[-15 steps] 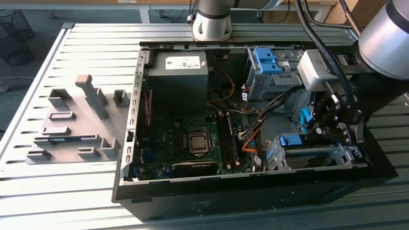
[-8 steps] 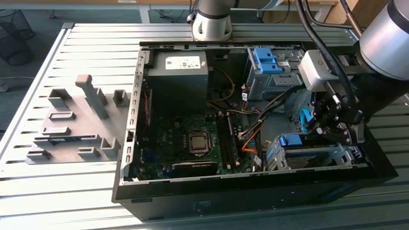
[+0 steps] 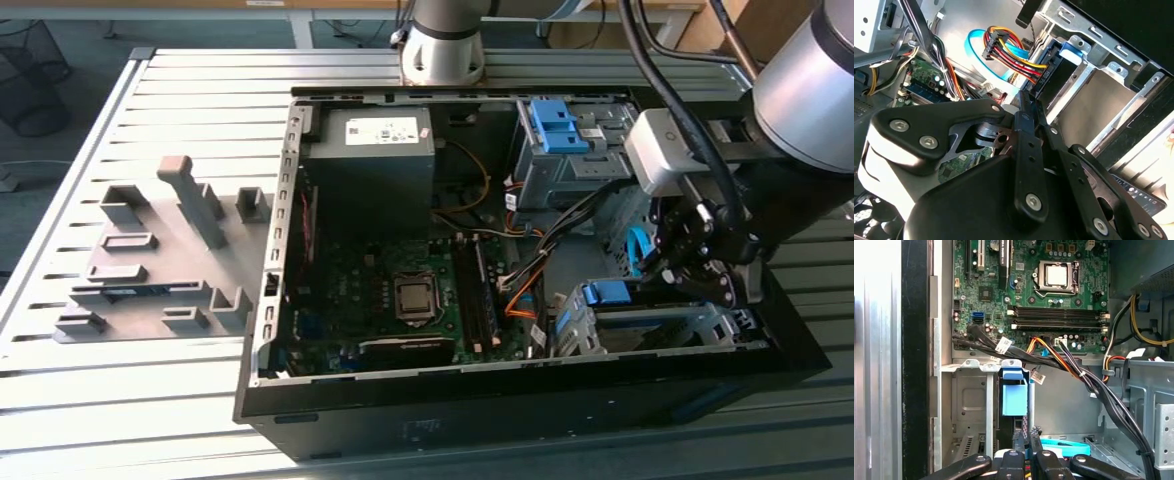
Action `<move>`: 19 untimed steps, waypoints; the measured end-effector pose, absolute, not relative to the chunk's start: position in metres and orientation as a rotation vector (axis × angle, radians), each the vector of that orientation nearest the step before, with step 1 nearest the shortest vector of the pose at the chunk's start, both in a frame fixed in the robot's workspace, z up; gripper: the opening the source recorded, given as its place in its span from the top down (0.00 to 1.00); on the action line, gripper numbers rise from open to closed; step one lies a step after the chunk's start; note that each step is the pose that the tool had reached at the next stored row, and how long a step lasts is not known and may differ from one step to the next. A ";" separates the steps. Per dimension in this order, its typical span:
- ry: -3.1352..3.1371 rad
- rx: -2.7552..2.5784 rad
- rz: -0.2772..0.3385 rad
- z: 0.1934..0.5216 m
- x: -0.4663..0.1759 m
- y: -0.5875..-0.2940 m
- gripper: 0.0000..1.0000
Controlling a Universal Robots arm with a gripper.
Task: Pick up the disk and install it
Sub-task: 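Insert the second disk wire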
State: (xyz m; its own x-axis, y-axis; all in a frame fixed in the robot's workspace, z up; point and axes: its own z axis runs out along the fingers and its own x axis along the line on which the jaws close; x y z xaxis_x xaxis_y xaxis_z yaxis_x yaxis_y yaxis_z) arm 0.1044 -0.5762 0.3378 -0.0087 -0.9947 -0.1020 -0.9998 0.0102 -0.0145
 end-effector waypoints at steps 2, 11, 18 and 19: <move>2.172 -2.152 0.094 0.337 0.104 -0.576 0.84; 2.172 -2.152 0.094 0.335 0.105 -0.577 0.84; 2.173 -2.151 0.094 0.335 0.106 -0.577 0.84; 2.174 -2.150 0.094 0.335 0.106 -0.577 0.84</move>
State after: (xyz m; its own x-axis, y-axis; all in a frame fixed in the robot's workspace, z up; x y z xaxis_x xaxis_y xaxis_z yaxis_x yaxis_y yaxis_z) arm 0.1057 -0.5770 0.3346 -0.0100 -0.9948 -0.1018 -0.9998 0.0116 -0.0145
